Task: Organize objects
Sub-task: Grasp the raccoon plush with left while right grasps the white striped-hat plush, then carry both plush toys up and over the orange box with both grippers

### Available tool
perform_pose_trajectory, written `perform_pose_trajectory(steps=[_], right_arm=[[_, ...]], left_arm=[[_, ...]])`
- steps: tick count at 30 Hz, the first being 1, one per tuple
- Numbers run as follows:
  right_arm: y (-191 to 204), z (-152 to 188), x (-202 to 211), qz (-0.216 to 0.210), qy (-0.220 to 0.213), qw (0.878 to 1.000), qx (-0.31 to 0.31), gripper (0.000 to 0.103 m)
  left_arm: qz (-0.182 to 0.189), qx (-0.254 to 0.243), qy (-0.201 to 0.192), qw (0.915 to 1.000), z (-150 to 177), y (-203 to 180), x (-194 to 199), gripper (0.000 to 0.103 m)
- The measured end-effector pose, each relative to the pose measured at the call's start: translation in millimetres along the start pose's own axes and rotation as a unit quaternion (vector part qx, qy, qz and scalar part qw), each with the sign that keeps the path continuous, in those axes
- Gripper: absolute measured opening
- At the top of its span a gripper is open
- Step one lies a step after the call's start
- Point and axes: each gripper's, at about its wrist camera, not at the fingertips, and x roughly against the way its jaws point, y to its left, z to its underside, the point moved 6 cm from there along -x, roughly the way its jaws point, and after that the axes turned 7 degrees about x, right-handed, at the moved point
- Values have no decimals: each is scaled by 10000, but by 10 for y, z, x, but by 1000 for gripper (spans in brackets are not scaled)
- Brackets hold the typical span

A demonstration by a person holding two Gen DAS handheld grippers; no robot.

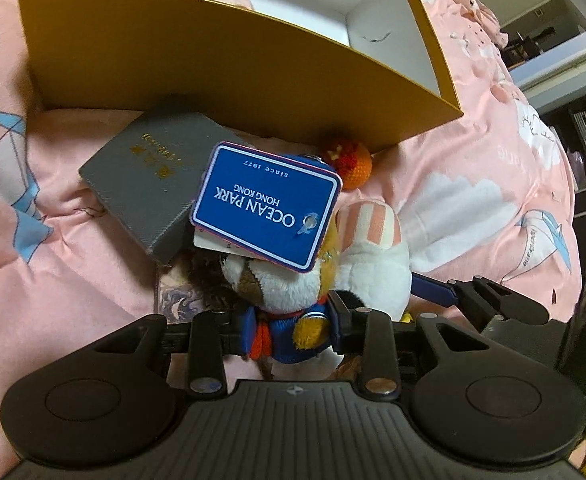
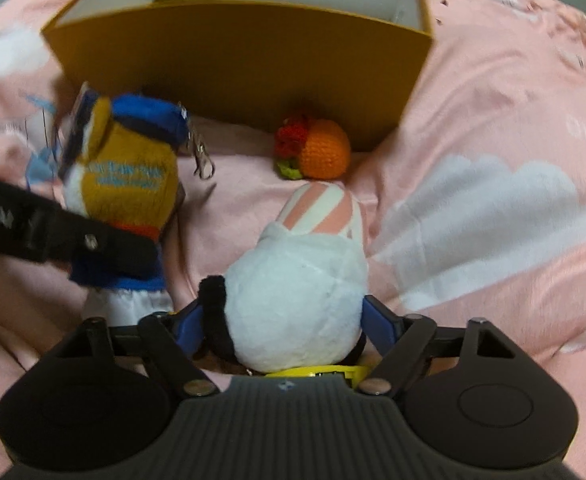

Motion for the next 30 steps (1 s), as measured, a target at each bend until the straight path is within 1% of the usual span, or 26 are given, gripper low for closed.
perform_pose_trajectory(steps=[2, 5, 7, 9, 11, 12, 16, 20, 23, 27, 30], right_arm=[[-74, 10, 52, -174, -56, 9996, -217, 72], [-204, 14, 151, -520, -165, 9964, -646, 69], [-316, 22, 219, -832, -231, 9910, -1024, 69], [-339, 10, 309, -1138, -320, 9833, -1380, 69], [-390, -7, 402, -1323, -443, 9780, -1553, 69], [-381, -24, 450, -1349, -507, 9770, -1573, 69], [-399, -142, 675, -1424, -772, 9765, -1422, 69], [-425, -339, 944, -1553, -1037, 9758, -1137, 69], [-443, -564, 1096, -1571, -1270, 9753, -894, 69], [-502, -863, 1327, -1464, -1590, 9751, -505, 69], [-556, -1082, 1427, -1412, -1800, 9731, -269, 69]], left_arm=[[-10, -80, 10, 10000, 13, -29, -17, 39], [38, -247, -5, 9997, 34, -84, -5, 38], [105, -326, -45, 9994, 38, -123, 12, 38], [145, -394, -145, 9990, 33, -155, 65, 38], [196, -467, -245, 9984, 23, -192, 127, 38], [239, -493, -273, 9981, 14, -212, 152, 37], [405, -567, -358, 9969, -51, -299, 309, 37], [588, -701, -513, 9945, -191, -446, 585, 37], [561, -838, -633, 9929, -322, -566, 794, 37], [591, -937, -762, 9909, -567, -714, 1028, 37], [606, -1057, -994, 9876, -786, -838, 1195, 37]])
